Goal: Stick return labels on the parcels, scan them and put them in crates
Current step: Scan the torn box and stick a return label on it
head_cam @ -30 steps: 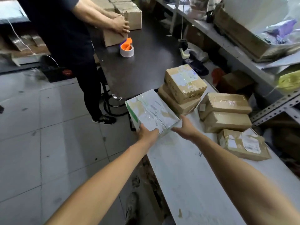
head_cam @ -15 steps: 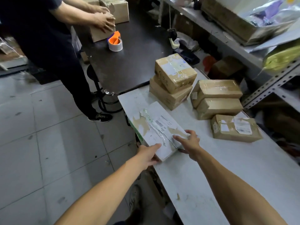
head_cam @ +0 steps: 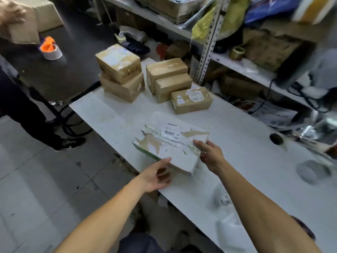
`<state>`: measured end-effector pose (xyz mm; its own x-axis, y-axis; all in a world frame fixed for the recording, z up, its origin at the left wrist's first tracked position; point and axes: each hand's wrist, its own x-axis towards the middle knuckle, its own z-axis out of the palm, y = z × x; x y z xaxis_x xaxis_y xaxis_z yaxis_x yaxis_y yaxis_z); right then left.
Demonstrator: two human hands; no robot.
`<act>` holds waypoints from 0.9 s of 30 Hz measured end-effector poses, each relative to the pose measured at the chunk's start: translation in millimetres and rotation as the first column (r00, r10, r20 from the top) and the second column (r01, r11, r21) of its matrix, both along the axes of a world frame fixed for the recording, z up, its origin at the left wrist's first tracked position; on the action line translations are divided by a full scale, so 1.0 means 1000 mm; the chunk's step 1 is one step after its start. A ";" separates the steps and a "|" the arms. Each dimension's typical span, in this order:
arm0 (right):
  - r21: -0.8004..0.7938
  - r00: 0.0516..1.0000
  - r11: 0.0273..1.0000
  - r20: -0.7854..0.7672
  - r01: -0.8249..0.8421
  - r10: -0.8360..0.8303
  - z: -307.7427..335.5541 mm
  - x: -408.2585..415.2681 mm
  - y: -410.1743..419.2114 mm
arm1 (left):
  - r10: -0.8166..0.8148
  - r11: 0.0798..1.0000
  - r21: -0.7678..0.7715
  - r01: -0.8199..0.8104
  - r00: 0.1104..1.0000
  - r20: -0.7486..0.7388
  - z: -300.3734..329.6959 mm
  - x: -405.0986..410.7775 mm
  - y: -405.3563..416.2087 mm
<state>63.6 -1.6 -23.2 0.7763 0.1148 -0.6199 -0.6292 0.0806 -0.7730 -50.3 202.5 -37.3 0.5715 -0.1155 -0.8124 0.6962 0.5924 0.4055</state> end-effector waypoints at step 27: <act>-0.348 0.772 0.772 -0.174 0.532 -0.611 -0.050 -0.181 -0.278 | -0.068 0.995 0.089 0.035 0.912 0.404 0.021 0.029 -0.194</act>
<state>-117.0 -279.4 -72.8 0.4455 -0.4950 -0.7460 -0.7115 0.3100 -0.6306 -21.7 9.0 -16.3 0.8486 -0.0998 -0.5195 0.4908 0.5149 0.7028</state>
